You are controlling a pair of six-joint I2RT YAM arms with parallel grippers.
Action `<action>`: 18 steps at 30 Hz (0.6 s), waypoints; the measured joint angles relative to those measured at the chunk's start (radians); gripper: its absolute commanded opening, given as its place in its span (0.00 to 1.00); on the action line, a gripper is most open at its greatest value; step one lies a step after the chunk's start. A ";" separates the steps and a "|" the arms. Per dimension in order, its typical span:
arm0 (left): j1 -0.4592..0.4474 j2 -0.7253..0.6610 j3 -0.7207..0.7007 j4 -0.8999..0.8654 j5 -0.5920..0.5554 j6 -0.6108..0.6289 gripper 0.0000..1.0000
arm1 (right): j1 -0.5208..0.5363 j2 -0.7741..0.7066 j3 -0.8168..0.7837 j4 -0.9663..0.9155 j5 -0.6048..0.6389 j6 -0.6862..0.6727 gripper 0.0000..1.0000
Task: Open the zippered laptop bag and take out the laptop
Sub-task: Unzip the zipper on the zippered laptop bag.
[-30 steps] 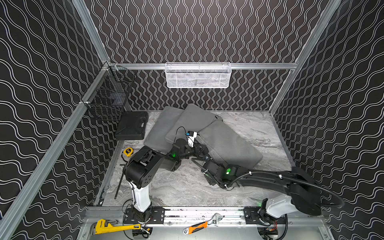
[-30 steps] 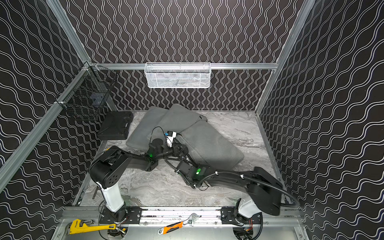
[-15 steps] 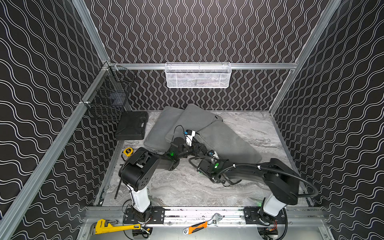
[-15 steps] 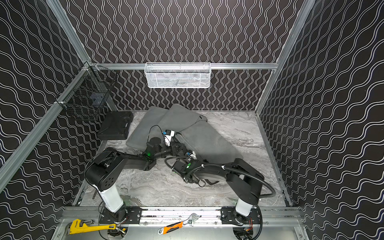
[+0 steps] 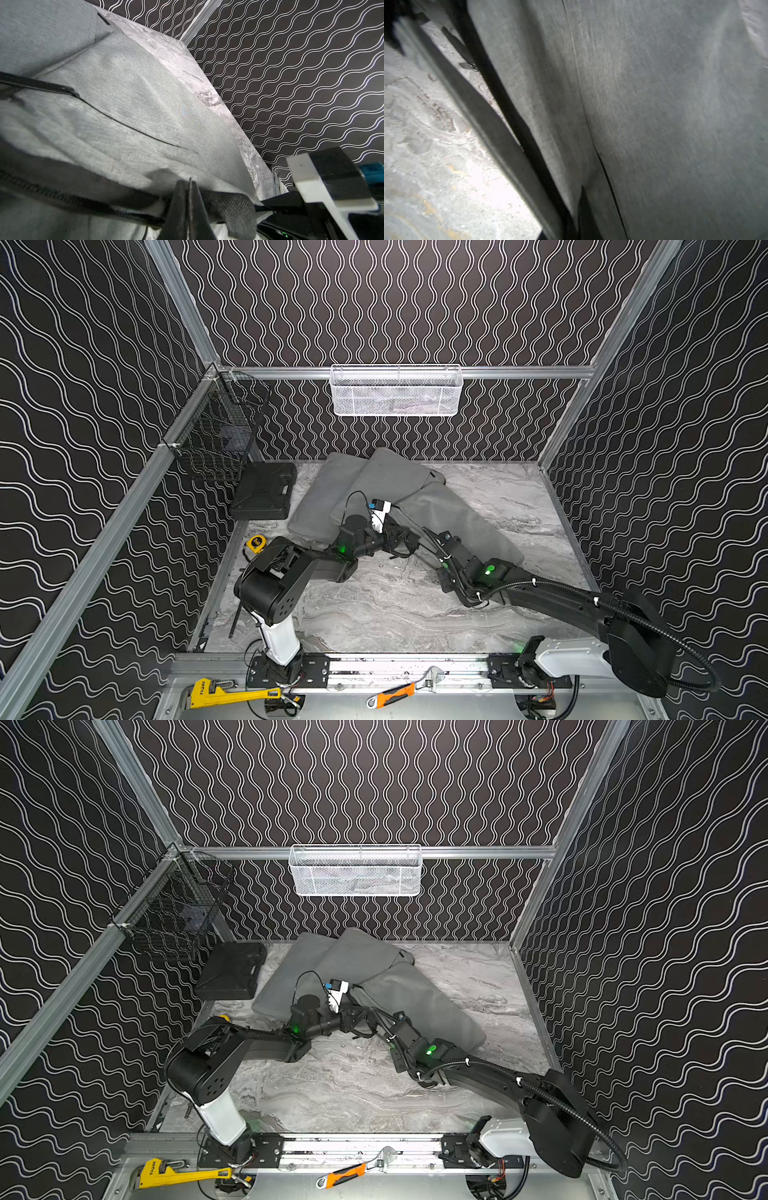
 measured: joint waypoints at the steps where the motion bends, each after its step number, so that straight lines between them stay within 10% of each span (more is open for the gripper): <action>1: -0.002 -0.003 -0.005 0.004 -0.007 0.000 0.00 | -0.005 0.000 -0.001 0.009 -0.026 -0.005 0.00; 18: -0.135 -0.027 -0.055 0.124 -0.135 0.011 0.00 | -0.112 0.010 -0.014 0.135 -0.333 0.034 0.00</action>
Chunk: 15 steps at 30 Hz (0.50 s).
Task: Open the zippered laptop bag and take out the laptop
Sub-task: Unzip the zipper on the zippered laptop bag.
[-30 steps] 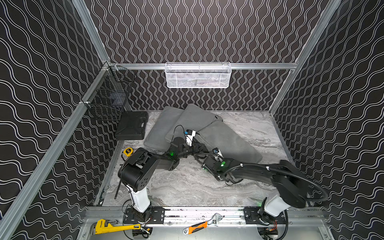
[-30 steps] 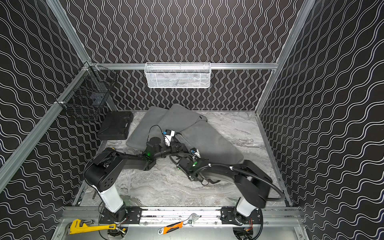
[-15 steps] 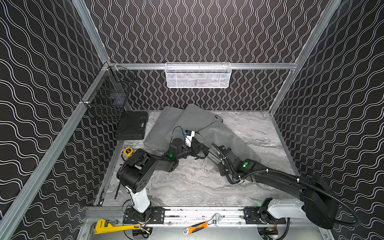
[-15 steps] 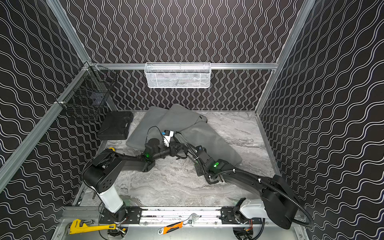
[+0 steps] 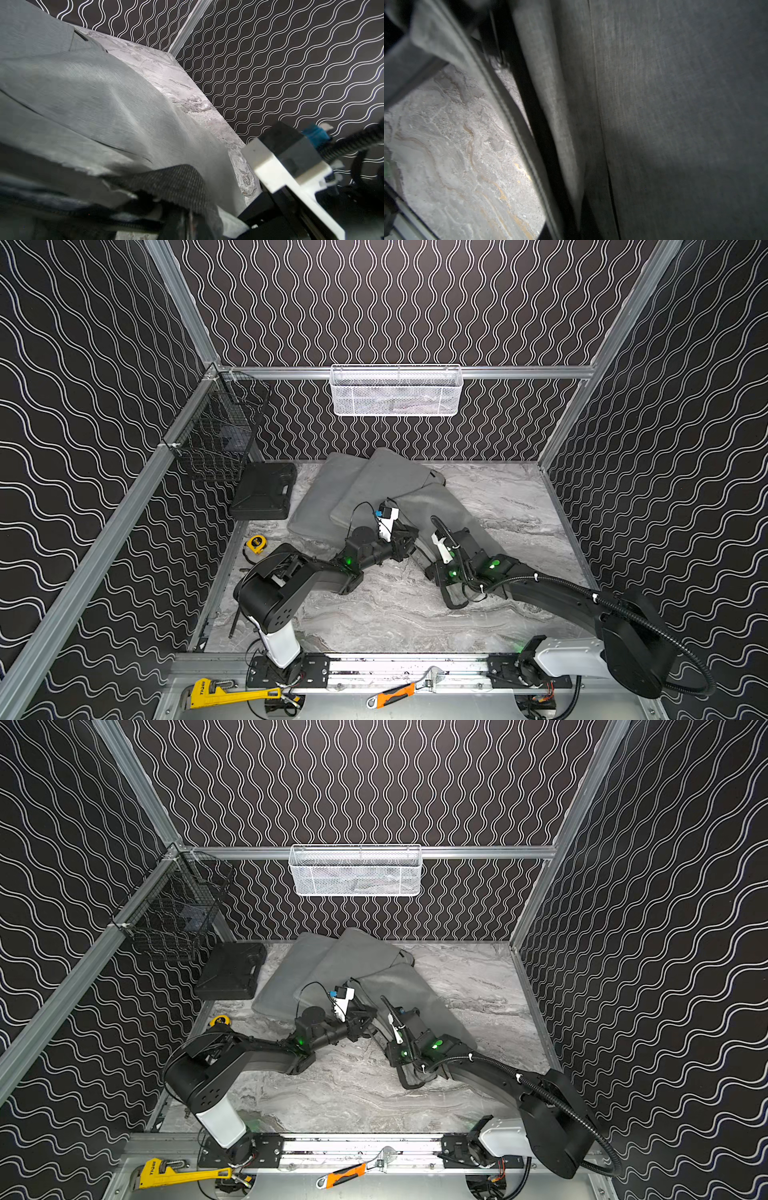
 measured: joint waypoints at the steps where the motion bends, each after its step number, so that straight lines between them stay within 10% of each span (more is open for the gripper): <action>1: -0.008 0.004 0.000 0.005 -0.004 0.000 0.00 | -0.007 0.000 -0.001 0.004 -0.013 0.010 0.00; 15: -0.045 0.013 0.007 -0.049 -0.004 0.004 0.00 | -0.054 -0.002 0.006 0.108 -0.072 0.064 0.52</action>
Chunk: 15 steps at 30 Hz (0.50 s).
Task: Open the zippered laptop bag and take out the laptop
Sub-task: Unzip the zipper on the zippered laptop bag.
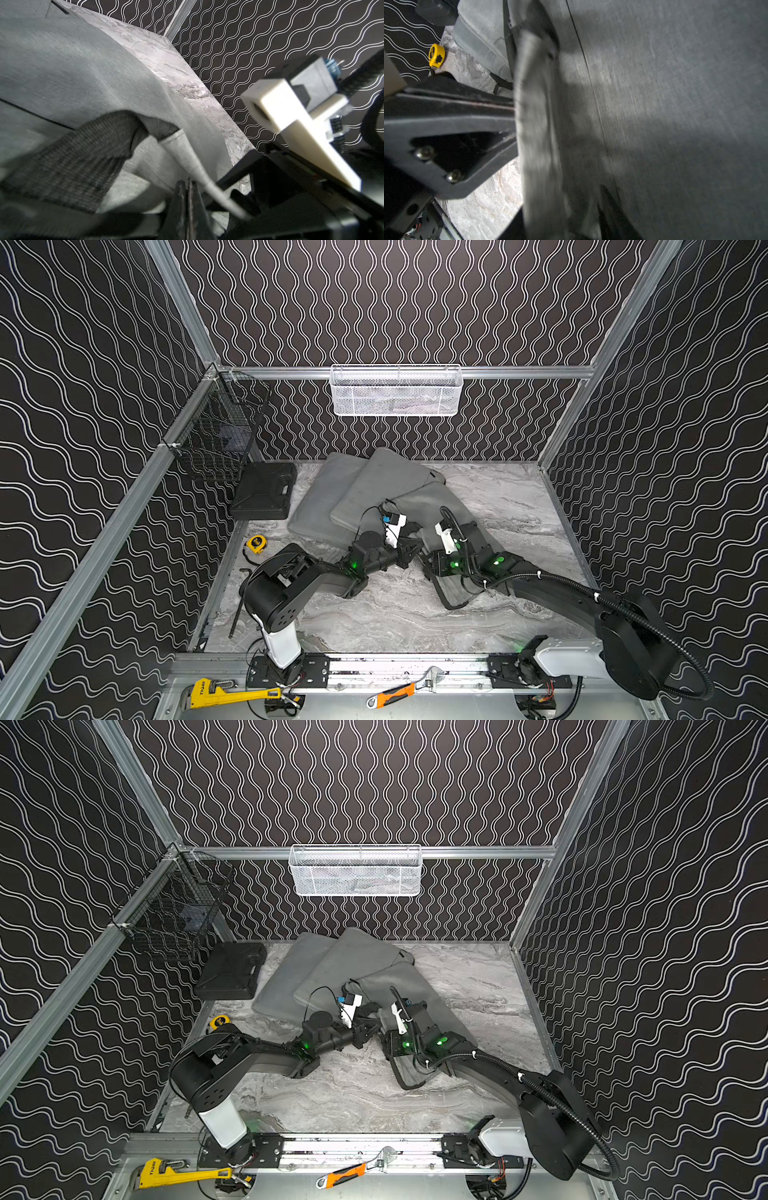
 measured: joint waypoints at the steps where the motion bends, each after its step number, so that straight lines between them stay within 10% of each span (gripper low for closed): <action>1: 0.000 -0.001 0.002 -0.005 0.001 0.000 0.00 | -0.002 0.002 0.006 0.000 0.002 0.000 0.52; 15: 0.000 -0.002 -0.008 -0.032 0.011 0.022 0.00 | -0.030 0.048 0.056 0.002 0.003 -0.037 0.00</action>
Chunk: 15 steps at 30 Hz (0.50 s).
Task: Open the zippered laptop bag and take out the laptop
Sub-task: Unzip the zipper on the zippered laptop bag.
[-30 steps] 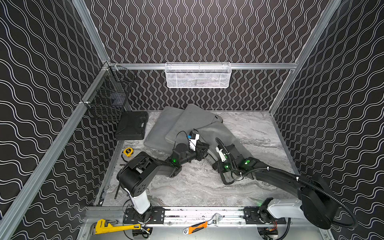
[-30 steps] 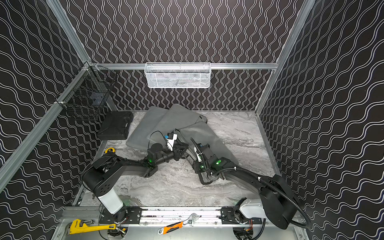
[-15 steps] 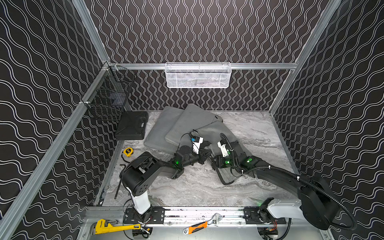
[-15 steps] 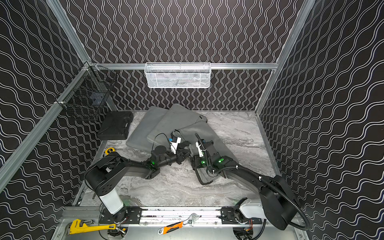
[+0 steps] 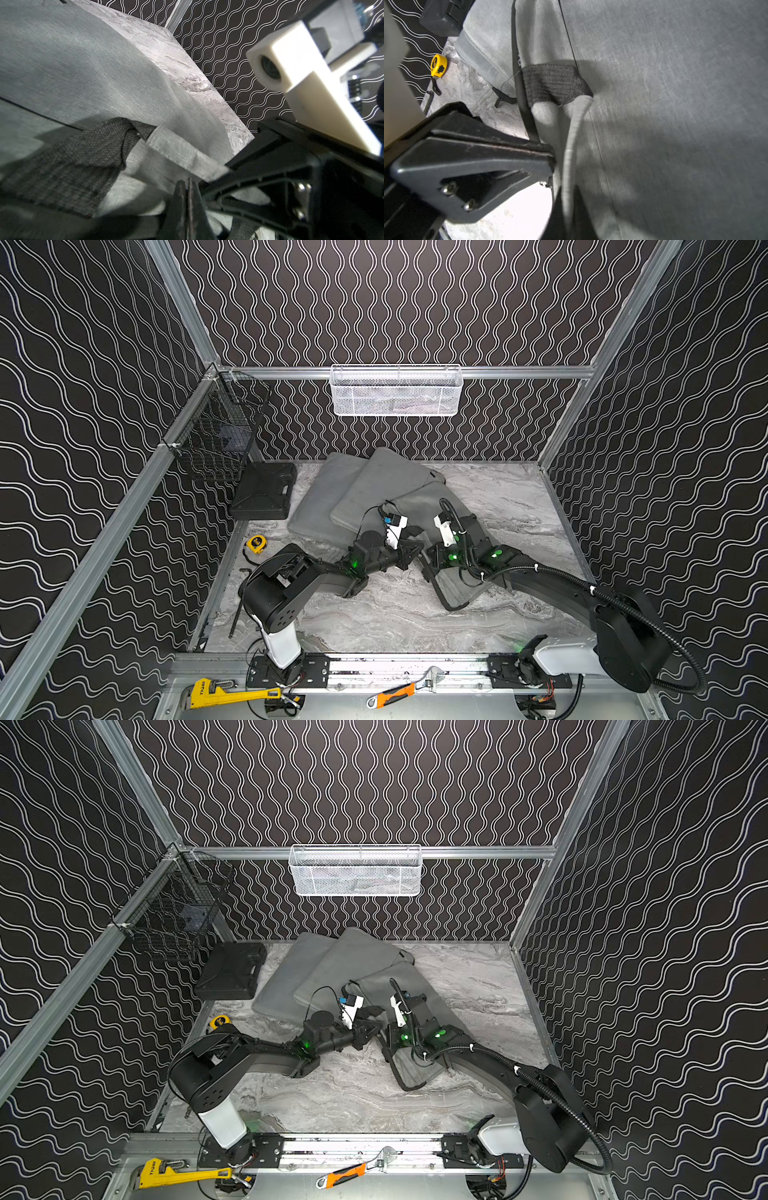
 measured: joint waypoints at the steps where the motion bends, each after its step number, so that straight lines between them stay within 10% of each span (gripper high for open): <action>1: 0.000 -0.002 -0.006 0.001 0.000 0.000 0.00 | -0.003 0.004 0.001 0.000 0.000 -0.003 0.00; 15: -0.009 -0.023 -0.076 0.069 -0.014 0.000 0.00 | -0.111 0.107 -0.026 0.129 -0.109 0.068 0.00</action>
